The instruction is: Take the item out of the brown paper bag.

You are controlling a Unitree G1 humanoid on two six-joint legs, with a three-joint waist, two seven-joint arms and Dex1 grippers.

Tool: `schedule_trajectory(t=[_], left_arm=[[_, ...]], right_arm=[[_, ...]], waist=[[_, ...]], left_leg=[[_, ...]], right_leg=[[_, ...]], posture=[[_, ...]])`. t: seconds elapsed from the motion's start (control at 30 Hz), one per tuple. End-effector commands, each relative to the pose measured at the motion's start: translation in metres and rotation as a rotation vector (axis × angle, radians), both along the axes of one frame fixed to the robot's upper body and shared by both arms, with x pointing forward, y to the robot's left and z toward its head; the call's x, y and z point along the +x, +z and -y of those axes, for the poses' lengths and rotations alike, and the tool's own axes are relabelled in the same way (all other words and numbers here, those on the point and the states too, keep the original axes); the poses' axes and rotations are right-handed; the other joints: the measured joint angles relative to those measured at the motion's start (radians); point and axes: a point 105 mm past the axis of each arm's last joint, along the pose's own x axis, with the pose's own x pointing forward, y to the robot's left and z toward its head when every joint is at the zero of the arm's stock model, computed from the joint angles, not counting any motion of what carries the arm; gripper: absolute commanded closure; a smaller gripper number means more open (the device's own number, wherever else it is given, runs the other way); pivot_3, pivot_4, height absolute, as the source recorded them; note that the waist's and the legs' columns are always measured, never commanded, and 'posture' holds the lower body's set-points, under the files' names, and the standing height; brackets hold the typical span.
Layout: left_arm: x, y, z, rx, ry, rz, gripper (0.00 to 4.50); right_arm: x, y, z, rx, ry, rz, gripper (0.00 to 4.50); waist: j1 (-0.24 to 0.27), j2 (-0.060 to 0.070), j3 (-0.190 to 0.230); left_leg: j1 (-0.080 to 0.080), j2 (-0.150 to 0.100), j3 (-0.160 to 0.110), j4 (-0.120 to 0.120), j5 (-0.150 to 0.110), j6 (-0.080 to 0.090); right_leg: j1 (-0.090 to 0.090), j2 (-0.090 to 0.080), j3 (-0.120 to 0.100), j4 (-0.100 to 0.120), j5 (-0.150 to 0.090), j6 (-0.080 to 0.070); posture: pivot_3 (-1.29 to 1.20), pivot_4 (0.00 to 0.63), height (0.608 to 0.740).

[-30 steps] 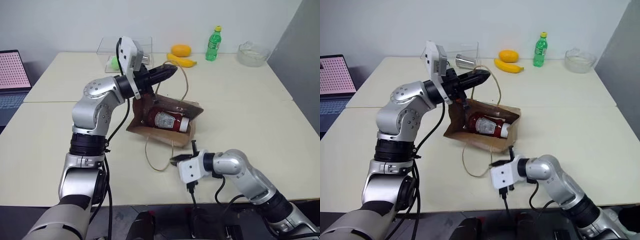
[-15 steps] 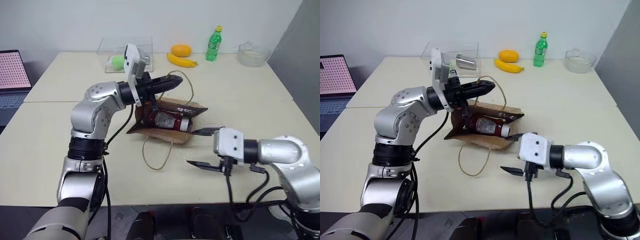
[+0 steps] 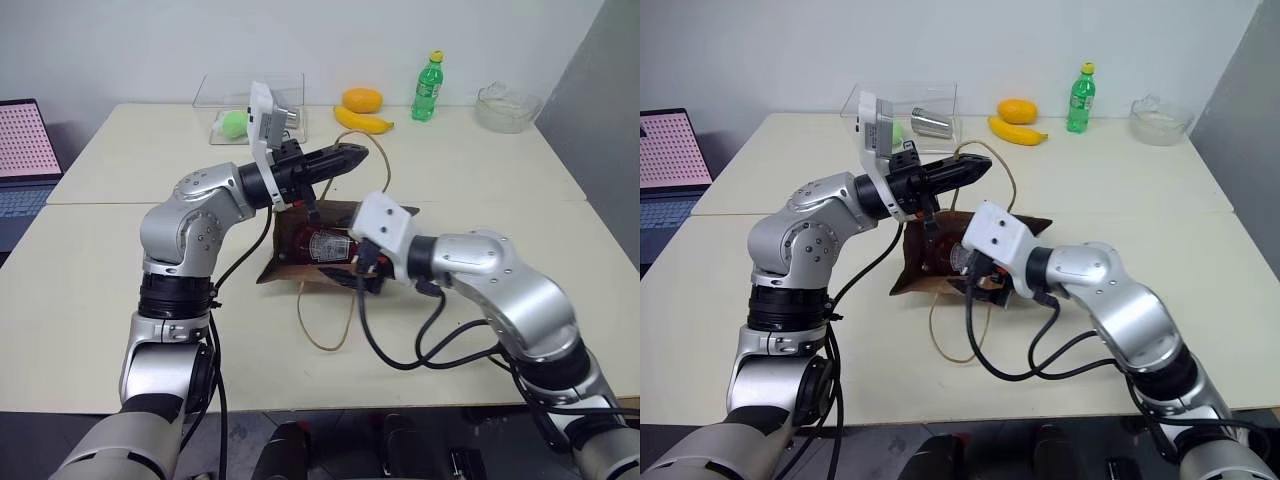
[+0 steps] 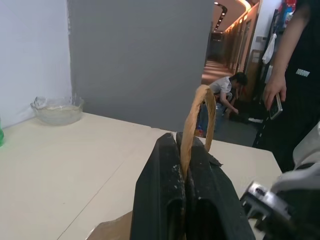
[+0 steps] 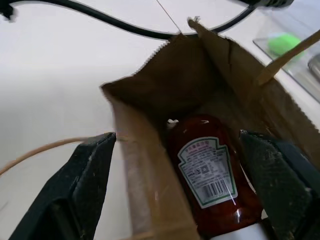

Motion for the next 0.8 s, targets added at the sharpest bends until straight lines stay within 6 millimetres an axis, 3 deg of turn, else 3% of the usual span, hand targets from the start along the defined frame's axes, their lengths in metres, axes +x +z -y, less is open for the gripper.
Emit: schedule_trajectory(t=[0.03, 0.1, 0.17, 0.4, 0.8], left_arm=[[-0.010, 0.020, 0.001, -0.030, -0.026, 0.073, 4.50], [-0.011, 0.019, 0.002, -0.032, -0.029, 0.073, 4.50], [-0.011, 0.019, 0.003, -0.033, -0.035, 0.074, 4.50], [-0.013, 0.018, 0.005, -0.040, -0.045, 0.074, 4.50], [-0.013, 0.017, 0.005, -0.038, -0.040, 0.084, 4.50]], right_arm=[[0.013, -0.006, 0.000, -0.072, -0.059, 0.044, 0.37], [0.022, -0.009, -0.003, -0.091, -0.074, 0.062, 0.37], [0.034, -0.012, -0.005, -0.131, -0.102, 0.095, 0.00], [0.054, -0.021, -0.006, -0.217, -0.138, 0.155, 0.00], [0.043, -0.048, -0.004, -0.491, 0.048, 0.202, 0.00]], waist=[[0.000, 0.000, 0.000], [0.000, 0.000, 0.000], [-0.002, 0.000, 0.000], [-0.008, 0.000, 0.000], [-0.010, 0.000, 0.000]], left_leg=[[0.000, 0.000, 0.000, 0.000, 0.000, 0.000], [0.000, 0.000, 0.000, 0.000, 0.000, 0.000], [0.000, 0.000, 0.000, 0.000, 0.000, 0.000], [-0.001, 0.000, 0.001, 0.000, 0.000, 0.000], [-0.001, 0.000, 0.001, 0.000, 0.000, 0.000]], right_leg=[[0.000, 0.000, 0.000, 0.000, 0.000, 0.000], [0.000, 0.000, 0.000, 0.000, 0.000, 0.000], [0.000, 0.000, 0.000, 0.000, 0.000, 0.000], [-0.002, 0.000, 0.001, 0.001, 0.000, 0.000], [-0.003, 0.000, 0.000, 0.001, 0.000, 0.000]], posture=[[0.00, 0.150, 0.740], [0.00, 0.150, 0.740], [0.00, 0.150, 0.740], [0.00, 0.150, 0.740], [0.00, 0.150, 0.740]])
